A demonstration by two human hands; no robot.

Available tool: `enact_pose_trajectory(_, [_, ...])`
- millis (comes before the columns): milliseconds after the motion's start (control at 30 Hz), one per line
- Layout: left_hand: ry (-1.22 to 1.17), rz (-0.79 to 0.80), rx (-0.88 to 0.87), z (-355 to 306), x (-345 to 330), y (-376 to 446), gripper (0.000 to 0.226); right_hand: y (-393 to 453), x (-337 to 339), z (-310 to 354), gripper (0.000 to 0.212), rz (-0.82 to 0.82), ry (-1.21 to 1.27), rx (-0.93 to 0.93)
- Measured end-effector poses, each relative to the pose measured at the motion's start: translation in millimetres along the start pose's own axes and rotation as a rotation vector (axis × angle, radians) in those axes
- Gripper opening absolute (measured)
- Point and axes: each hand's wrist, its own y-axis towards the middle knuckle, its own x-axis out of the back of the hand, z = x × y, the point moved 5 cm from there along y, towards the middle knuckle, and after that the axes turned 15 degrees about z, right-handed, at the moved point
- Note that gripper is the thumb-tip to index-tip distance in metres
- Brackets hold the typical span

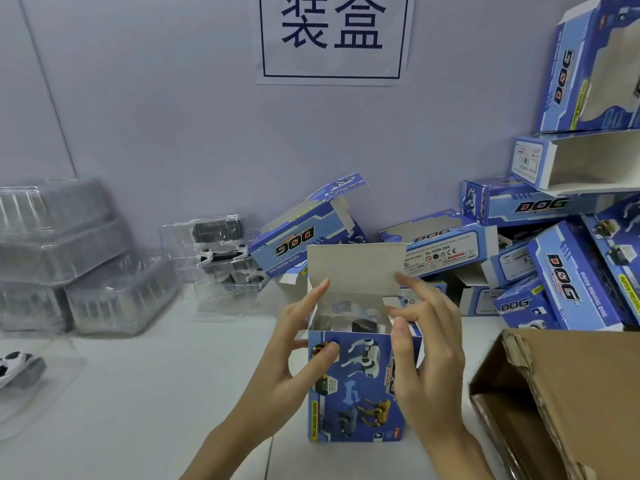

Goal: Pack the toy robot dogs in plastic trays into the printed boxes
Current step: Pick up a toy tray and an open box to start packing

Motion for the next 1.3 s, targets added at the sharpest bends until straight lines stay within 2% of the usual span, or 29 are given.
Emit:
enact_pose_trajectory(200, [0.011,0.022,-0.018,-2.1,-0.8,-1.1,0.055,1.0,-8.4,-6.7,0.012,0.143,0.191,-0.121])
enact_pose_trajectory(267, [-0.008,0.015,-0.01,-3.4,0.0,-1.0,0.051,-0.4,-10.5,-9.0,0.015,0.174,0.263,-0.178])
enact_pose_trajectory(500, [-0.04,-0.061,0.027,-14.2,2.5,6.2,0.028,-4.6,-13.6,-6.2,0.029,0.175,0.358,-0.189])
enact_pose_trajectory(667, [0.015,-0.126,-0.064,-15.9,1.5,8.6,0.032,-4.9,-6.2,-7.1,0.03,0.09,0.311,-0.198])
enact_pose_trajectory(833, [-0.081,-0.145,-0.112,-18.6,3.3,13.5,0.026,-7.2,-11.2,-9.3,0.034,0.109,0.617,-0.323])
enact_pose_trajectory(1000, [-0.1,-0.17,-0.186,-28.0,1.6,12.1,0.026,-5.5,-10.7,-8.5,0.028,0.091,0.728,-0.393])
enact_pose_trajectory(1133, [-0.322,-0.247,-0.142,-27.3,-1.4,7.9,0.03,-7.2,-13.2,-12.1,0.031,0.068,0.84,-0.462])
enact_pose_trajectory(1233, [-0.458,-0.251,-0.17,-27.8,-1.8,7.2,0.041,-5.8,-14.3,-16.8,0.024,0.043,0.974,-0.439])
enact_pose_trajectory(1300, [-0.378,-0.205,-0.193,-30.2,0.1,7.9,0.037,-3.9,-13.3,-18.3,0.03,0.05,0.997,-0.419])
